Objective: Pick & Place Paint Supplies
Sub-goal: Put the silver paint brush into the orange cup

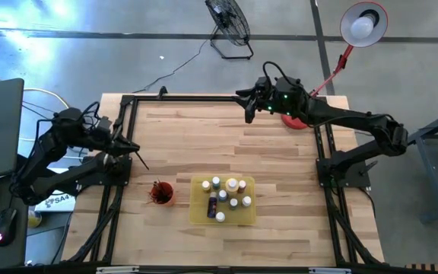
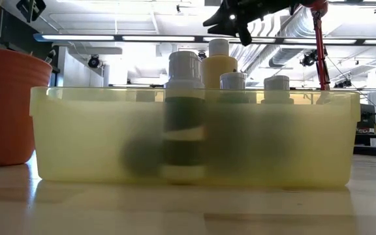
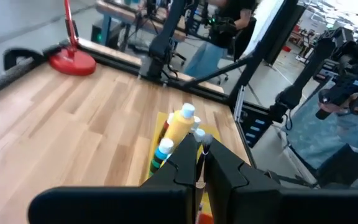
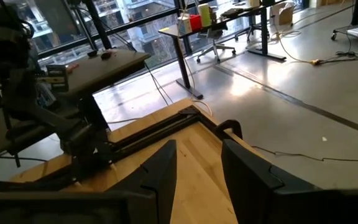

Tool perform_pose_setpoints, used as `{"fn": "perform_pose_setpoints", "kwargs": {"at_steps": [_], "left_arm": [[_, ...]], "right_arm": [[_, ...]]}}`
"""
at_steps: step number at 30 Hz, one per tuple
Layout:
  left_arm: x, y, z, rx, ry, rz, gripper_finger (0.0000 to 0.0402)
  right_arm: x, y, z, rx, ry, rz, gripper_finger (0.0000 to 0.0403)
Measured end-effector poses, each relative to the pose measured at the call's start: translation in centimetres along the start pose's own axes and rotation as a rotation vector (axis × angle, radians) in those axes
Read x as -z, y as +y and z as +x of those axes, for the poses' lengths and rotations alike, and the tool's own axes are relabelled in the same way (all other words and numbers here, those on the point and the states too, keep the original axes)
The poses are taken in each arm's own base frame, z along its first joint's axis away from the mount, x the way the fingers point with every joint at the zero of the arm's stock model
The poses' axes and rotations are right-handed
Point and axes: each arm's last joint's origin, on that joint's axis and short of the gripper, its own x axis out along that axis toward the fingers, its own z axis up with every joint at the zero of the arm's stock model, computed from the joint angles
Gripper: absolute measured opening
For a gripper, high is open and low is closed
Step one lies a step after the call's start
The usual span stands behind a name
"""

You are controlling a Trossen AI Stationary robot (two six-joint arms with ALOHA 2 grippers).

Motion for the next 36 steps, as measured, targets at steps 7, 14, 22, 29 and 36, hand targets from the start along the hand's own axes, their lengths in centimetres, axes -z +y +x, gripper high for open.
{"fn": "perform_pose_setpoints", "kwargs": {"at_steps": [7, 14, 22, 29, 36], "left_arm": [[-0.4, 1.5, 1.5, -0.102, -0.143, 0.154, 0.0008], [0.7, 3.3, 3.0, -0.212, -0.177, 0.157, 0.0008], [-0.4, 2.8, 3.3, -0.078, -0.256, 0.21, 0.0008], [-0.1, 4.0, 5.6, -0.218, -0.127, 0.319, 0.0008], [1.4, 3.5, 6.3, -0.114, 0.024, 0.266, 0.0009]], "right_arm": [[0.0, 0.0, 0.0, 0.0, 0.0, 0.0, 0.0119], [0.0, 0.0, 0.0, 0.0, -0.001, 0.0, 0.0119], [0.0, -0.1, 0.0, 0.034, -0.011, 0.002, 0.0119], [-0.1, -0.1, 0.0, 0.035, -0.02, 0.003, 0.0119], [-0.1, -0.1, 0.0, 0.048, -0.021, 0.003, 0.0119]]}}
